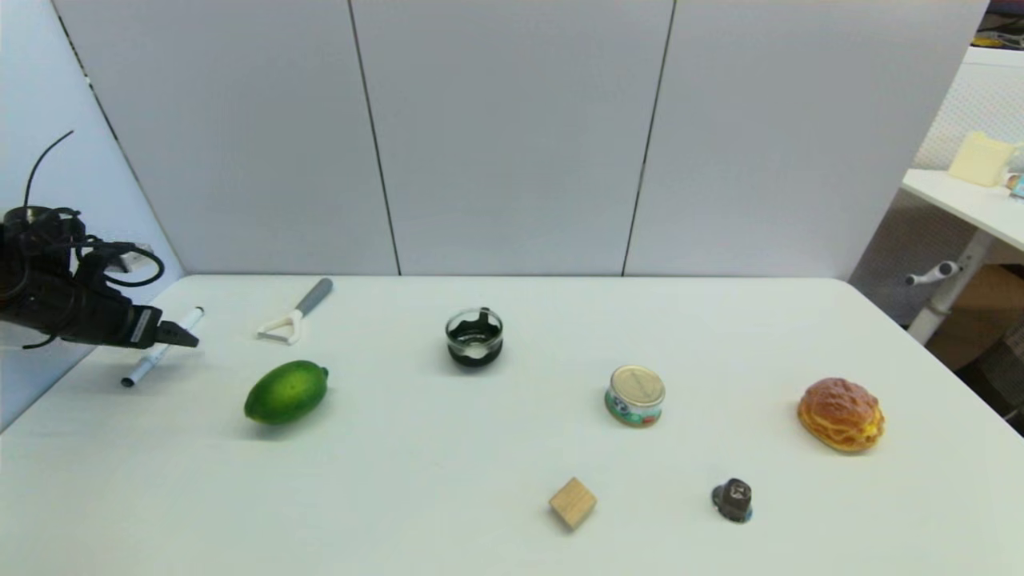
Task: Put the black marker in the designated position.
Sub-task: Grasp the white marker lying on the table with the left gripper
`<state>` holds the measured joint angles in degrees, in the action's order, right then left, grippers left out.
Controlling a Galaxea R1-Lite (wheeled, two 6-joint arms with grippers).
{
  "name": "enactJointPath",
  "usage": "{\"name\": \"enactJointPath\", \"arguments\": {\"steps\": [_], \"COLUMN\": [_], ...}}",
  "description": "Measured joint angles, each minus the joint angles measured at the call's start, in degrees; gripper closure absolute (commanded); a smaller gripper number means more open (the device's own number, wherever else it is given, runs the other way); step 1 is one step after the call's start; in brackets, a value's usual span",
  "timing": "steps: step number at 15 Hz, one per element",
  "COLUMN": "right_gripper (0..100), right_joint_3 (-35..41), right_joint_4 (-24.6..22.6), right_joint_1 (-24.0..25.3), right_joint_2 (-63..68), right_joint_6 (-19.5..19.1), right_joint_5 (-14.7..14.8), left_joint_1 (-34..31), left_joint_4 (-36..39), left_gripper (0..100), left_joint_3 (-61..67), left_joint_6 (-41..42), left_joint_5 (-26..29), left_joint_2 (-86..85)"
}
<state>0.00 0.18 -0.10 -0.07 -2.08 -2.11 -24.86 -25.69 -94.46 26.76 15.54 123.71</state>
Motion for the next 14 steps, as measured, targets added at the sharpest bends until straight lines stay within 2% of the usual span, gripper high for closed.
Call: {"name": "enactJointPath", "arguments": {"steps": [11,12,14], "right_gripper": [0,0,0], "right_joint_3": [0.0,0.0,0.0], "right_joint_4": [0.0,0.0,0.0], "right_joint_1": [0.0,0.0,0.0], "right_joint_2": [0.0,0.0,0.0], "right_joint_6": [0.0,0.0,0.0], "right_joint_5": [0.0,0.0,0.0], "left_joint_1": [0.8,0.8,0.8], "left_joint_4": [0.7,0.7,0.7], "left_gripper": [0,100,100], "left_joint_3": [-0.8,-0.8,-0.9], "left_joint_6": [-4.0,-4.0,-4.3], "left_joint_5": [-2.1,-2.2,-2.4], "left_joint_2": [1.5,1.5,1.5]}}
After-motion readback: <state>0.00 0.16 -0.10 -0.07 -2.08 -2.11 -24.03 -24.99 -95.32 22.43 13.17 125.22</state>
